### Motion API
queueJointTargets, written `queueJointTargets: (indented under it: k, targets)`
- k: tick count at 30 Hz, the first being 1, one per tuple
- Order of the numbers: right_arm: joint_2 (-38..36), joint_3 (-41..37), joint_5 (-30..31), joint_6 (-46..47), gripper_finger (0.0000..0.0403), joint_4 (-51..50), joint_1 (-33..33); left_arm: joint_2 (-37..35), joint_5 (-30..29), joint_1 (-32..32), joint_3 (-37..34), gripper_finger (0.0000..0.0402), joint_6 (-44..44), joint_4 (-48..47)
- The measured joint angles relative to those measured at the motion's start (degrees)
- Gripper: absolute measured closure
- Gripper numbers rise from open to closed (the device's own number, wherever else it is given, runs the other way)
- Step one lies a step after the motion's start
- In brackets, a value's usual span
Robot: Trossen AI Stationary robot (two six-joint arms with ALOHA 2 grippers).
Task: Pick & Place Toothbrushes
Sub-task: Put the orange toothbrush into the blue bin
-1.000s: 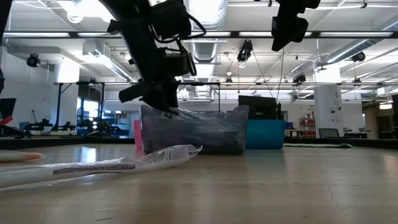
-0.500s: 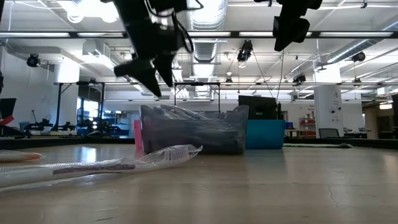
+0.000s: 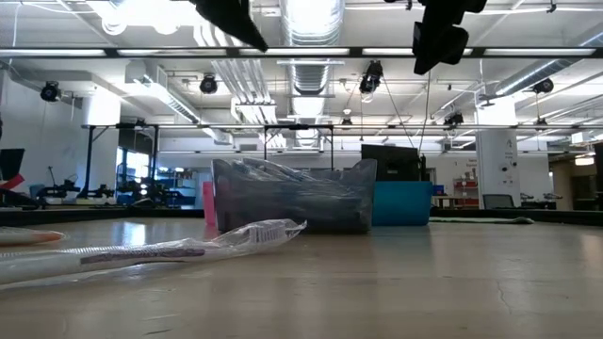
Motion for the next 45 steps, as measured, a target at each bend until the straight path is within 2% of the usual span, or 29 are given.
queueJointTargets:
  k: [8,15,20,27,34,40,45]
  targets:
    - [0.04,-0.15,0.02,2.01,0.0229,2.28,1.94,-6.20,0.00,-1.45,-4.31,0.0159,-2.66,13.09]
    - [0.02,-1.07,0.47,-6.20,0.0243,15.92,4.64,-11.94,-0.02,-1.65,-9.77,0.0159,-6.34,17.51]
    - [0.04,-1.42,1.51,-7.91,0.0256,17.98,5.16,-17.25,-0.82,-1.71,-17.76,0.0159,-10.48,27.45]
    - [-0.57,-1.42,3.89,-6.90,0.0276,17.77,5.07,-23.09,-11.25,-3.74,-27.25,0.0159,-14.12,34.57]
    - [-2.45,-1.42,9.33,-6.83,0.0297,15.90,5.00,-26.77,-11.85,-5.16,-29.98,0.0159,-14.29,34.86]
    - [-4.96,-1.42,9.25,-6.67,0.0316,15.98,5.01,-27.64,-10.57,-5.13,-29.98,0.0159,-21.44,29.64]
    - [-5.20,-1.29,9.15,-6.65,0.0335,16.23,5.03,-26.77,-10.56,-5.10,-30.03,0.0160,-21.92,29.59]
